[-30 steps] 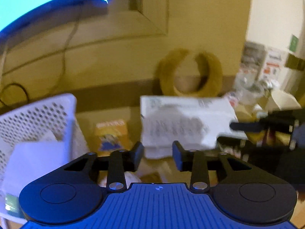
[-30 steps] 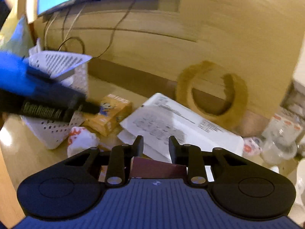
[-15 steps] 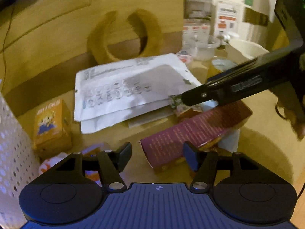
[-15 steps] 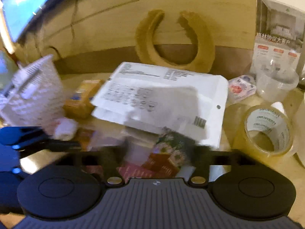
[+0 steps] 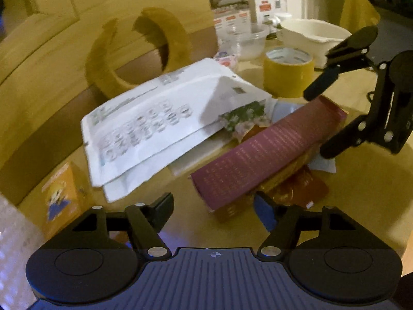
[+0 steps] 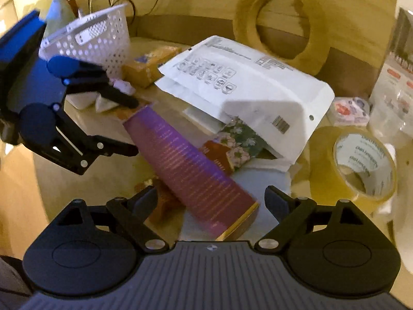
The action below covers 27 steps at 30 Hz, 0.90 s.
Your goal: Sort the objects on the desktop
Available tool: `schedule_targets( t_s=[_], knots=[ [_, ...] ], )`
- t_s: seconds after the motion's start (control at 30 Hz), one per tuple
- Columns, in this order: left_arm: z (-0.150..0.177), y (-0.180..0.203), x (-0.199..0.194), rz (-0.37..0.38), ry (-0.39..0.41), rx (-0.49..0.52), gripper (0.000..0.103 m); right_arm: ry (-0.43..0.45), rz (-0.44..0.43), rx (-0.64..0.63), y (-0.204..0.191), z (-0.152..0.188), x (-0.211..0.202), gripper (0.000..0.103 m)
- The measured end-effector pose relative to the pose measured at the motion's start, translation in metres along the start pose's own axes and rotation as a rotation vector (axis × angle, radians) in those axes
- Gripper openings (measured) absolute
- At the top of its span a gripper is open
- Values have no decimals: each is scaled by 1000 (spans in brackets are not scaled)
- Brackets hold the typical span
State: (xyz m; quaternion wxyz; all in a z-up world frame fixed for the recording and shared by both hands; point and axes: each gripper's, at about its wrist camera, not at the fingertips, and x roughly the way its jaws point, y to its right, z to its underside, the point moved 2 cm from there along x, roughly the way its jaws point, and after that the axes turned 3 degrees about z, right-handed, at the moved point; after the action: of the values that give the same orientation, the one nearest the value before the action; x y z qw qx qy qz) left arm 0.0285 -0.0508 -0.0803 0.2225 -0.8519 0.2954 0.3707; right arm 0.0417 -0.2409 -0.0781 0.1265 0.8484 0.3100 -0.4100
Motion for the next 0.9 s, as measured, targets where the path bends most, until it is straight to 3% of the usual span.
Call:
schedule_targets(
  t_s=[0.17, 0.33, 0.4, 0.67, 0.77, 0.9],
  knots=[
    [-3, 7, 20, 25, -6, 75, 82, -14, 0, -69, -7, 0, 13, 89],
    [-5, 16, 26, 10, 7, 232, 83, -40, -21, -138, -12, 4, 21, 80],
    [-7, 15, 26, 11, 8, 279, 83, -56, -60, -116, -8, 3, 21, 66],
    [-13, 17, 32, 56, 12, 430, 87, -77, -85, -109, -3, 3, 23, 64],
    [-13, 16, 36, 79, 15, 426, 90, -80, -89, -90, -1, 3, 24, 64],
    [-9, 12, 35, 89, 17, 338, 87, -94, -87, -79, 0, 1, 27, 64]
  ],
)
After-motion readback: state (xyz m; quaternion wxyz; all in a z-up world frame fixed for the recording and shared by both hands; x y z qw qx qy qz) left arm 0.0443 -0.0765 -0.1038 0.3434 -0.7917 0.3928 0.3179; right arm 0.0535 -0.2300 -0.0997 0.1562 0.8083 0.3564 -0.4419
